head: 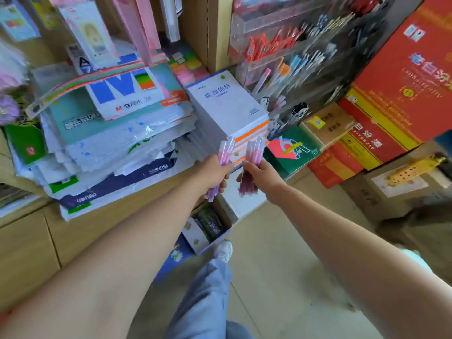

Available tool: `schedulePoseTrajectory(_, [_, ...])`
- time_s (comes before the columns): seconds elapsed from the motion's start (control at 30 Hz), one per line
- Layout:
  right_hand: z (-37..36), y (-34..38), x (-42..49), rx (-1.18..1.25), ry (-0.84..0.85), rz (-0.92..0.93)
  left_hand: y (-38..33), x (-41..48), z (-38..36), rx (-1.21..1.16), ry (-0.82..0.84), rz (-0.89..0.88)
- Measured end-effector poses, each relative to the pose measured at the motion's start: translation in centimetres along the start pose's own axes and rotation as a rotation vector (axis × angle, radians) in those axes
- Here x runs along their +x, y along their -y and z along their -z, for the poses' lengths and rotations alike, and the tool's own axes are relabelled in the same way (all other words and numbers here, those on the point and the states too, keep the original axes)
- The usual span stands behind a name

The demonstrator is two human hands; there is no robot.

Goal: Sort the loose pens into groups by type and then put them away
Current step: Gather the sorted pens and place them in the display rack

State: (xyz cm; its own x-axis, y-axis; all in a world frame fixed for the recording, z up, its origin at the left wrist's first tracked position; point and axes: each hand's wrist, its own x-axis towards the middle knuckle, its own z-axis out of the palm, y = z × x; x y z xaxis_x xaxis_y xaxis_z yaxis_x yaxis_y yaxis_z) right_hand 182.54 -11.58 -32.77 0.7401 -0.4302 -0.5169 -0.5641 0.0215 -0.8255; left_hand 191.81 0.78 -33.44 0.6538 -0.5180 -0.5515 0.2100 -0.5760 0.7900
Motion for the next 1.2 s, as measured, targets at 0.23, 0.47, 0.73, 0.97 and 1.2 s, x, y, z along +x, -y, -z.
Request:
schedulePoseTrajectory(0.23, [9.4, 2.1, 7.9, 0.016, -0.100, -0.040, -7.5, 8.3, -4.4, -0.007, 0.045, -0.051])
schedulePoseTrajectory(0.47, [18.4, 3.1, 15.2, -0.011, -0.096, -0.083, -14.1, 15.1, -9.4, 0.045, 0.036, -0.021])
schedulePoseTrajectory(0.73, [29.2, 5.1, 23.3, -0.151, 0.007, -0.056, -19.5, 22.9, -16.2, -0.010, -0.117, 0.045])
schedulePoseTrajectory(0.97, [32.3, 6.9, 28.3, -0.085, 0.044, -0.114, -21.3, 26.2, -18.5, -0.054, -0.195, 0.081])
schedulePoseTrajectory(1.2, [31.5, 6.7, 32.7, -0.197, 0.013, -0.073, -19.3, 29.4, -18.0, -0.077, -0.314, 0.128])
